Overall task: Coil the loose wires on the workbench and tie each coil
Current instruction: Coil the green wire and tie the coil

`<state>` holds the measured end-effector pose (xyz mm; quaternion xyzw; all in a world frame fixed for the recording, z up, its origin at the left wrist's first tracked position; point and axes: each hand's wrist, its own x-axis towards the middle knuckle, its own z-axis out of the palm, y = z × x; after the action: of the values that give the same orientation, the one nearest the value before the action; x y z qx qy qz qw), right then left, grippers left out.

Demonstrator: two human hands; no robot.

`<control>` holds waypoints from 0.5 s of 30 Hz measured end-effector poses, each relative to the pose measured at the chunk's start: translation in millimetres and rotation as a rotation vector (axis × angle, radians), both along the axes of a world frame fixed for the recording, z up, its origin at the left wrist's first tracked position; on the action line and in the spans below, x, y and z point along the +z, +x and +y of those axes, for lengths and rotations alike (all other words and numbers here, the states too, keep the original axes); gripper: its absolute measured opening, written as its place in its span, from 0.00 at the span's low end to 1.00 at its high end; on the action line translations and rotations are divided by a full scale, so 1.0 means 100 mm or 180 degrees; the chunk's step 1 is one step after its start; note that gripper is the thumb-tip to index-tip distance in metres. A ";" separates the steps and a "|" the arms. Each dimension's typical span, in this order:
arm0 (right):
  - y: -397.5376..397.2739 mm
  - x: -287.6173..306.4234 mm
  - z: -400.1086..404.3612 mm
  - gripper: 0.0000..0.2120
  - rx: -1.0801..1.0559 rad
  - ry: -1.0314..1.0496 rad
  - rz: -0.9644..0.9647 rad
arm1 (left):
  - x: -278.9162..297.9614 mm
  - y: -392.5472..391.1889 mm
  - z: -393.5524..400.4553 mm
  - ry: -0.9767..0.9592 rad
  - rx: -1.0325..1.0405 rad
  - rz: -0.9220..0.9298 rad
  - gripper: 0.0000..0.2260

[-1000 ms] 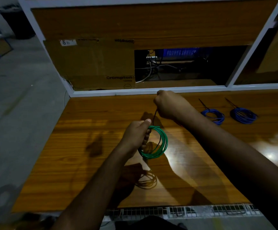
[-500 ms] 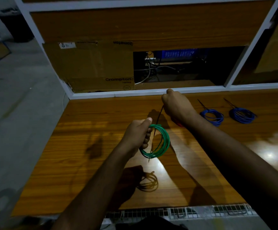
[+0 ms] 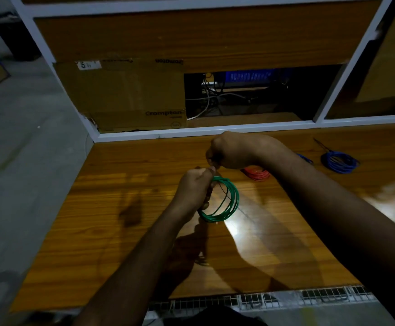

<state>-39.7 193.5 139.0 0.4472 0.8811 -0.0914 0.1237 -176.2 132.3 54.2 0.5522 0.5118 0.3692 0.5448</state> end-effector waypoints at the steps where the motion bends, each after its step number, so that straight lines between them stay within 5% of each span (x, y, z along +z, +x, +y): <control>1: -0.01 0.01 0.00 0.07 -0.0016 -0.0023 -0.0005 | 0.00 0.00 0.01 0.0024 0.0025 0.0014 0.19; 15: 0.08 0.18 0.05 0.12 -0.0317 -0.0714 -0.0434 | -0.07 -0.01 0.04 0.0624 -0.0175 0.0556 0.13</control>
<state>-31.8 198.8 157.5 0.4789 0.8316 -0.1648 0.2278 -177.5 136.4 47.0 0.6466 0.5034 0.3530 0.4515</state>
